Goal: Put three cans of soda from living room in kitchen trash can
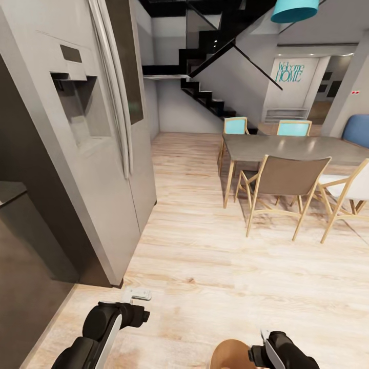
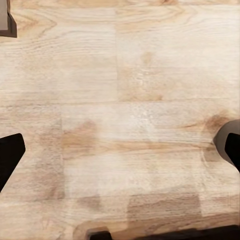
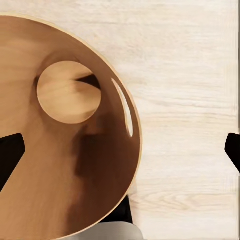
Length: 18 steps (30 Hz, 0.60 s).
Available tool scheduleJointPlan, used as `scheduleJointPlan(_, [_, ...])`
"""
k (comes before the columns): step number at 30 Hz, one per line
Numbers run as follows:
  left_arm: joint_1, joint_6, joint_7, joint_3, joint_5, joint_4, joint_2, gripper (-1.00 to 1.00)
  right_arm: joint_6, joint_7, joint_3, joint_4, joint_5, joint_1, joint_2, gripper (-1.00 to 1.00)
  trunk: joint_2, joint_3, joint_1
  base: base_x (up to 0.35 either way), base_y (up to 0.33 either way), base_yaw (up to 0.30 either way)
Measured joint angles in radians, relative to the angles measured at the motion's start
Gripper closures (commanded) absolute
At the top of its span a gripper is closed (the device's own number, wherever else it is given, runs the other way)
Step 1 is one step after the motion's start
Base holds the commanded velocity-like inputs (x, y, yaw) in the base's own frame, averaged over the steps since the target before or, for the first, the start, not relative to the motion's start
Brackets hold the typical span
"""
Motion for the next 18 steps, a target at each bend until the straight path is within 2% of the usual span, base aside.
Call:
scheduleJointPlan(6, [0.000, 0.000, 0.000, -0.001, 0.000, 0.000, -0.001, -1.00, 0.000, -0.001, 0.001, 0.000, -0.001, 0.000, -0.004, -1.00, -0.042, -0.019, 0.023, 0.000, 0.000, 0.000])
scheduleJointPlan(14, [0.000, 0.000, 0.000, -0.001, 0.000, 0.000, -0.001, -1.00, 0.000, -0.001, 0.001, 0.000, -0.001, 0.000, -0.001, -1.00, -0.042, -0.019, 0.023, 0.000, 0.000, 0.000])
scheduleJointPlan(18, [0.000, 0.000, 0.000, -0.001, 0.000, 0.001, -0.001, -1.00, 0.000, -0.002, 0.001, 0.000, -0.001, 0.000, -0.001, -1.00, -0.070, -0.031, 0.038, 0.000, 0.000, 0.000])
